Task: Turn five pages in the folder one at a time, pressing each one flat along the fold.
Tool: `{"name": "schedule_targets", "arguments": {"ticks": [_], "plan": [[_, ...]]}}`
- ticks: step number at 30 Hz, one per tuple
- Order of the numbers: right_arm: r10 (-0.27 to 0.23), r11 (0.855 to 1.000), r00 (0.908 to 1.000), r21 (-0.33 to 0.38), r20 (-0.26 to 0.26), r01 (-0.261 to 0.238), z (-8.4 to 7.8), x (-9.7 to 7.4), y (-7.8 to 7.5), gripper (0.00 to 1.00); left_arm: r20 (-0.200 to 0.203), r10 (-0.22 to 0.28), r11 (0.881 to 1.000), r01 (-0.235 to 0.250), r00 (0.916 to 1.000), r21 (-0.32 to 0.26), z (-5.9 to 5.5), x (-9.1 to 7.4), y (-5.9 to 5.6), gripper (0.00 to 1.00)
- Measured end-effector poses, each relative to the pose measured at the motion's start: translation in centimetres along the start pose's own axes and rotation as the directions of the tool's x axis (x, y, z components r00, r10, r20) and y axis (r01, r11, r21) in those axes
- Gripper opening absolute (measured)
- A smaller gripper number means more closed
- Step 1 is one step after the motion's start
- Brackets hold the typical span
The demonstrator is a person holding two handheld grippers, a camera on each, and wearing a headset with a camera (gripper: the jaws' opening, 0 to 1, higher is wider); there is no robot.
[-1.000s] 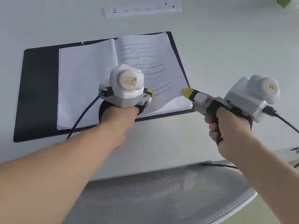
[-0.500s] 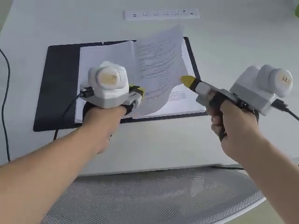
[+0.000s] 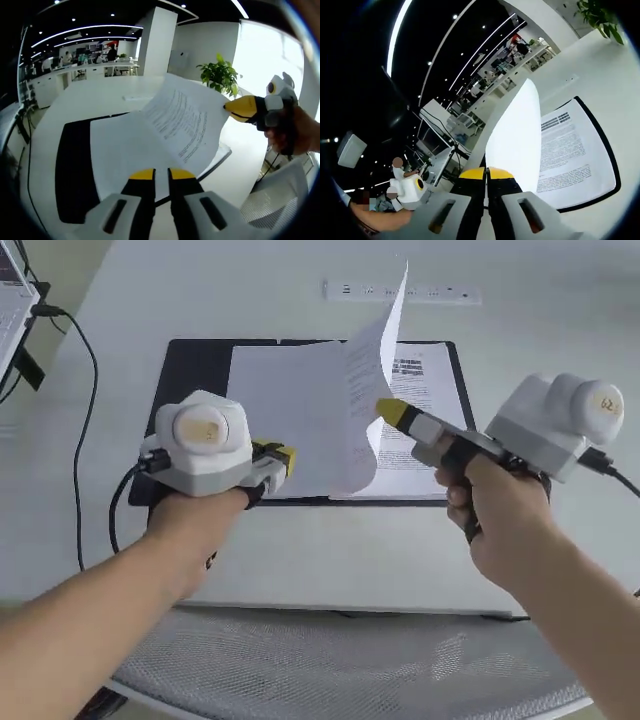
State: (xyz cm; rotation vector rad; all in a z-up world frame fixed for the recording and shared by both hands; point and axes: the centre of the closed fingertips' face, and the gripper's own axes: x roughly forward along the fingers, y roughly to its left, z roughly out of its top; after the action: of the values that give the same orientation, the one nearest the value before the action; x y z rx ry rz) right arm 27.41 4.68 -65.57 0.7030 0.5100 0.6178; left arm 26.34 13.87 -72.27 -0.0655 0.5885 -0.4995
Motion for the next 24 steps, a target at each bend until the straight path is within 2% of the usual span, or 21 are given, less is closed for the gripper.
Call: {"name": "schedule_targets", "arguments": {"ticks": [9,16,24], "plan": [[0.033,0.999,0.9980,-0.021,-0.054,-0.035,-2.3,2.2,2.2,0.00,0.014,0.022,1.000,-0.021,0.9997,-0.009,0.4,-2.8,1.2,0.07],[0.042,0.998,0.9938,-0.032,-0.103,-0.046,-4.2,3.7,3.0,0.00,0.027,0.040,0.999,-0.039,0.9988,-0.035,0.6,-4.9,2.4,0.07],[0.040,0.998,0.9862,-0.050,-0.161,-0.048,-6.4,6.0,3.6,0.00,0.033,0.054,0.997,-0.052,0.9980,-0.062,0.1,-7.0,3.9,0.07]]}}
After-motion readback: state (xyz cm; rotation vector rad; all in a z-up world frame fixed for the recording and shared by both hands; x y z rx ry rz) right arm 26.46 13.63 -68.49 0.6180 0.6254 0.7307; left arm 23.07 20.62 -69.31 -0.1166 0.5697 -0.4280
